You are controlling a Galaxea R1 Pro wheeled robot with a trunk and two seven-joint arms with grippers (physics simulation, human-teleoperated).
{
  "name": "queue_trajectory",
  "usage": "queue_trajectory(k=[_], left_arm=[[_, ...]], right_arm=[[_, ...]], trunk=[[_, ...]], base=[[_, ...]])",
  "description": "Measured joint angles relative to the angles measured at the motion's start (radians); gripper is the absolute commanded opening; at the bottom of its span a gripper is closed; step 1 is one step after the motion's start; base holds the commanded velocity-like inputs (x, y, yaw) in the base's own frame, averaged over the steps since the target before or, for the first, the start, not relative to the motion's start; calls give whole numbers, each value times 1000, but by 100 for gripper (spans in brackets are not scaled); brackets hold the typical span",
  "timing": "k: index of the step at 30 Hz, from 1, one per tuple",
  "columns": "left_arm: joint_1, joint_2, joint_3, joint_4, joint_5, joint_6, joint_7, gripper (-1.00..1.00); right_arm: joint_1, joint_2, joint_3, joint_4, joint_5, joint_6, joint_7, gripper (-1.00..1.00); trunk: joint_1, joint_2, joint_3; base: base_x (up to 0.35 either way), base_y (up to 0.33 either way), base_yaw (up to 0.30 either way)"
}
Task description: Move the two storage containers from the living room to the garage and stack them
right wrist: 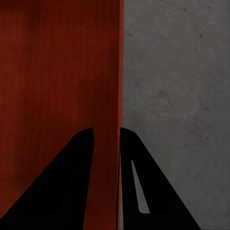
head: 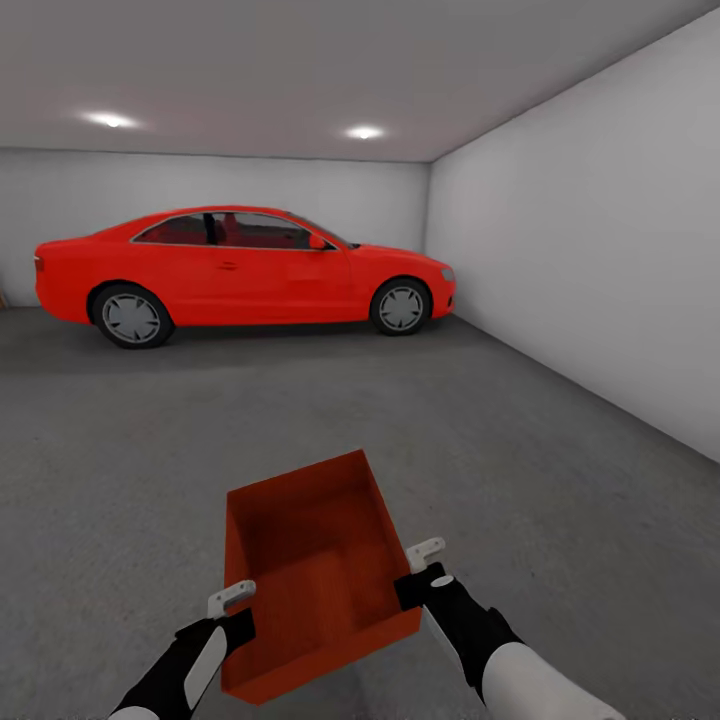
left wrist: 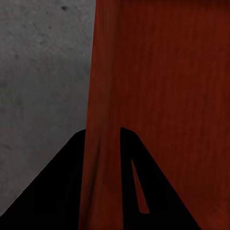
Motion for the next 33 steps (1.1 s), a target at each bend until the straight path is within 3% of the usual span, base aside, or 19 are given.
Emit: queue_trajectory(k=[8, 26, 33], left_arm=[[0, 0, 0, 1, 0, 0, 0, -100], [0, 0, 0, 0, 0, 0, 0, -100], [0, 1, -1, 1, 2, -1, 0, -100]], right_arm=[[0, 0, 0, 0, 0, 0, 0, -100], [0, 0, 0, 1, 0, -1, 0, -100], [0, 0, 0, 0, 0, -1, 0, -100]], trunk=[[0, 0, -11], [0, 0, -12], [0, 0, -12]], base=[[0, 0, 0], [2, 42, 0], [191, 0, 0]])
